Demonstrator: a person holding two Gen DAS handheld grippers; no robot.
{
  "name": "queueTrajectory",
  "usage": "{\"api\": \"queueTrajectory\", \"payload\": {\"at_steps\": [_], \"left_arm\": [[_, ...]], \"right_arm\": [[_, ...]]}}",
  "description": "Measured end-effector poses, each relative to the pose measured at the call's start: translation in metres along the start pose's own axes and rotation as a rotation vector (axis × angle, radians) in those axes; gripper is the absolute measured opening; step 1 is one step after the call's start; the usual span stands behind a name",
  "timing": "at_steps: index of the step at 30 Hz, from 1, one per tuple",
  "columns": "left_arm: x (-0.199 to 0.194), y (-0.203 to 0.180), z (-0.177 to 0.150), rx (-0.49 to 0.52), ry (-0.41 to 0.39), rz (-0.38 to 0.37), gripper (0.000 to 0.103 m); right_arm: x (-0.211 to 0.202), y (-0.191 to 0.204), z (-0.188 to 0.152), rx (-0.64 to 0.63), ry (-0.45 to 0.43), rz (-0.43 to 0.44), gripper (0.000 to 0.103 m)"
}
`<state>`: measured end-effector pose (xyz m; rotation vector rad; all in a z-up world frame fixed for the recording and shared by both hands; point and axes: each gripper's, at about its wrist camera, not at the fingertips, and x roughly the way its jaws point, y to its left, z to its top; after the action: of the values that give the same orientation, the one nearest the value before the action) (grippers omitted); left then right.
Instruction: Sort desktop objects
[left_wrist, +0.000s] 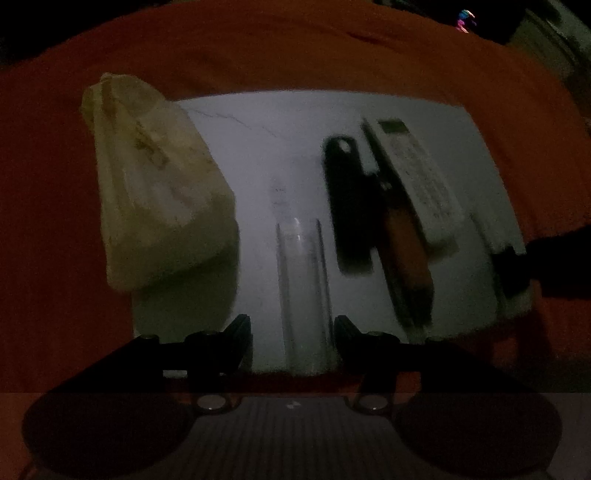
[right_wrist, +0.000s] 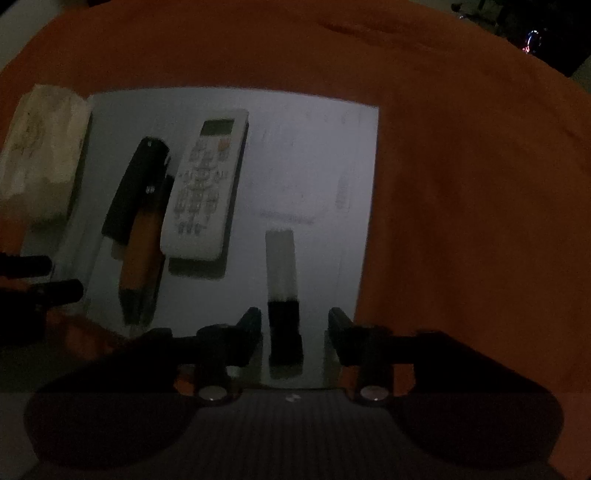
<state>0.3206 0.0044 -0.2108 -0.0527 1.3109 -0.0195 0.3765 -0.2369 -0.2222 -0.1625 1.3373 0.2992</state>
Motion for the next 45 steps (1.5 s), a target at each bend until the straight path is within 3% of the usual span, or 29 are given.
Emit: {"api": "queueTrajectory", "payload": {"at_steps": [7,9,11,13,19,25,32,45], "left_arm": [[0.009,-0.001,0.009,-0.033,0.029,-0.017,0.045],[0.008,-0.003,0.008,-0.022,0.028,-0.015,0.045],[0.007,-0.005,0.007,-0.011,0.027,-0.013,0.038],[0.006,-0.007,0.005,0.001,0.026,-0.011,0.025],[0.000,-0.013,0.002,0.038,0.017,-0.009,0.025],[-0.028,-0.017,0.002,0.062,-0.037,-0.025,0.025],[-0.067,-0.021,-0.001,0.087,-0.083,-0.063,0.025],[-0.156,-0.009,-0.050,0.174,-0.115,-0.200,0.025]], "right_arm": [[0.008,0.010,0.008,-0.037,0.000,-0.007,0.048],[0.011,0.010,0.008,-0.016,0.001,-0.008,0.044],[0.014,0.011,0.006,-0.018,0.012,-0.008,0.023],[0.015,0.014,0.003,-0.036,0.004,-0.025,0.023],[0.004,0.014,-0.001,0.000,-0.028,-0.024,0.022],[-0.027,0.017,-0.003,0.040,-0.072,-0.009,0.022],[-0.072,0.035,-0.011,-0.004,-0.109,-0.022,0.022],[-0.169,0.069,-0.059,-0.033,-0.214,0.092,0.022]]}}
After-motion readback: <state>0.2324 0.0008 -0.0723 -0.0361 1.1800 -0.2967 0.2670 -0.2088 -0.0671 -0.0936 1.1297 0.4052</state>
